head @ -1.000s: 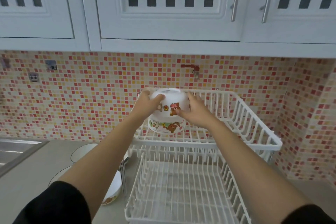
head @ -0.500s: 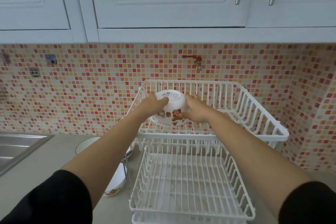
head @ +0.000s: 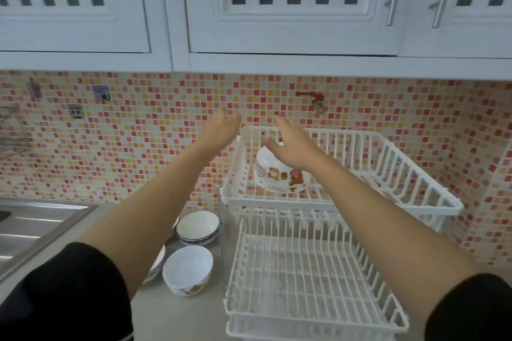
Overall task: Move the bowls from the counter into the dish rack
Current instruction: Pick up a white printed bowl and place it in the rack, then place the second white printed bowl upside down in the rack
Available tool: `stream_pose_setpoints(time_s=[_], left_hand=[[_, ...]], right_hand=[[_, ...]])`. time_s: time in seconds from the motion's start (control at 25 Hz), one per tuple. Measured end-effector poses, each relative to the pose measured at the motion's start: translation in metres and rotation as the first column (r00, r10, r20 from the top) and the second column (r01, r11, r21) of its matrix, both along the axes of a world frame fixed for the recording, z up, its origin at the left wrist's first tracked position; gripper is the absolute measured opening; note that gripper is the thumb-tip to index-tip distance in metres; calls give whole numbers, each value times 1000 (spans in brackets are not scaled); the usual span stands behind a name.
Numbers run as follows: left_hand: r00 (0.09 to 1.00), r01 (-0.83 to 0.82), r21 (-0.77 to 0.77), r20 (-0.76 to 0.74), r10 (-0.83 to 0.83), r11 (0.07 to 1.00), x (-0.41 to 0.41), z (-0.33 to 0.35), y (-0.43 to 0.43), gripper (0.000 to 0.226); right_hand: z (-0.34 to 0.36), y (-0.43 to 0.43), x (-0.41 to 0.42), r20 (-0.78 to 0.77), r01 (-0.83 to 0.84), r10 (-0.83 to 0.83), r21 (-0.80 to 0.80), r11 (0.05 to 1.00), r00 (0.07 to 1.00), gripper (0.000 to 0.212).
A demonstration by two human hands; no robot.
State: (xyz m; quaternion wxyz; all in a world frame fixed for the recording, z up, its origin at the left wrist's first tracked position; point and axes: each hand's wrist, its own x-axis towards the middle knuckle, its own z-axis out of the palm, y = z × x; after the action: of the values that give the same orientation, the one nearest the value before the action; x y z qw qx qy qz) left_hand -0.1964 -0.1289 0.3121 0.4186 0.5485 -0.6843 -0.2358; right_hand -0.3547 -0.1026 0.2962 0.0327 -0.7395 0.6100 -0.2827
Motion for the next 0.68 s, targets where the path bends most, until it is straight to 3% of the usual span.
stream_pose_setpoints(time_s=[0.12,0.28,0.48,0.68], left_hand=[[998,-65,-39,8,65,997,57,-1,-7,57],[976,-209,104,89,201,972,143,-44,-20,56],[938,-289,289,274,210,913,198,-134,-25,49],[926,-243,474,373,57,846,203,-236,-22,45]], right_hand=[[4,-9,68,0,-86,86,-22,996,996,65],[-27,-19,154,-143,-102,120,128,987,982,61],[-109,-48,205,-11,-88,97,323,942,995,55],[-223,-65,200,180,119,-246,521,845,952,60]])
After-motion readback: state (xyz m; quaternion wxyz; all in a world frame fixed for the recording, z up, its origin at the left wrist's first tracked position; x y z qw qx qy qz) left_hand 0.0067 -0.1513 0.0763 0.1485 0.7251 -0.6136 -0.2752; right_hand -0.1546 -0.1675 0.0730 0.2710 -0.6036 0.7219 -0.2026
